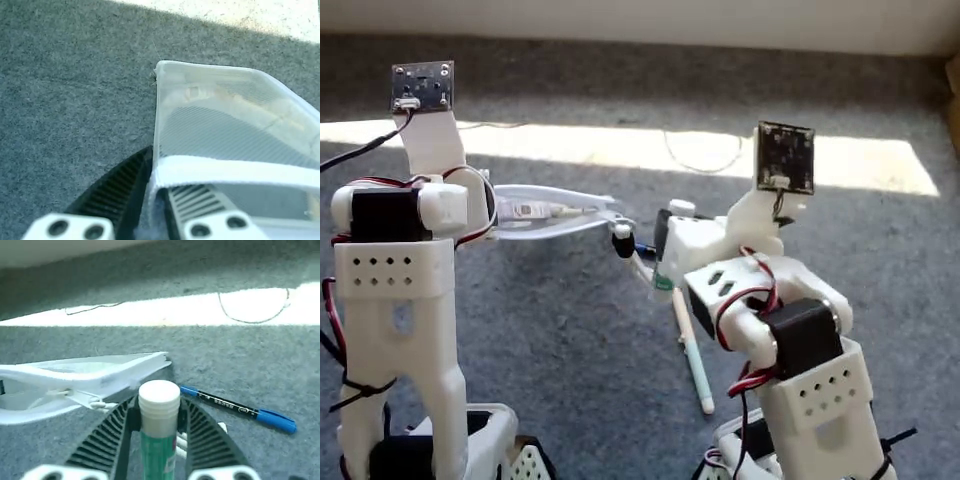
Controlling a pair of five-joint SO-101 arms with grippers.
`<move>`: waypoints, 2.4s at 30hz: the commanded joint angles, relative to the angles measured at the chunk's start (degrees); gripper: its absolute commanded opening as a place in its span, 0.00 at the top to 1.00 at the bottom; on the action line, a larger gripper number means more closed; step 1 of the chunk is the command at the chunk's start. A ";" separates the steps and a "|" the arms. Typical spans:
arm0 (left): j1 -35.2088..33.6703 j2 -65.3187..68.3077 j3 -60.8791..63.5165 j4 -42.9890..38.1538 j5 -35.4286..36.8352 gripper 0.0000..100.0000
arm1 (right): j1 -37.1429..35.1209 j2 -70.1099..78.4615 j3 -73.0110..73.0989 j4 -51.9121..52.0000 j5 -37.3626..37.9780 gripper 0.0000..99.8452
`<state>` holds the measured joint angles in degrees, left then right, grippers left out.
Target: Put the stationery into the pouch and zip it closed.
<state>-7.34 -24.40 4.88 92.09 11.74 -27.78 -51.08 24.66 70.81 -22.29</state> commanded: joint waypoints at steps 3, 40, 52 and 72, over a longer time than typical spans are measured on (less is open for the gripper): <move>-0.66 1.19 0.40 -0.97 0.44 0.99 | -7.34 -1.98 -0.92 -6.73 0.88 0.96; -0.66 1.19 0.40 -1.05 0.26 0.99 | -17.10 -1.98 3.38 -44.18 10.37 0.96; -0.75 1.19 0.40 -1.05 0.18 0.99 | -17.36 -1.98 28.97 -80.84 20.84 0.96; -0.75 1.19 0.40 -1.05 0.18 0.99 | -24.04 -1.98 41.98 -92.26 29.80 0.96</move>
<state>-7.34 -24.22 4.97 92.09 11.74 -51.16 -51.60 66.86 -19.82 6.64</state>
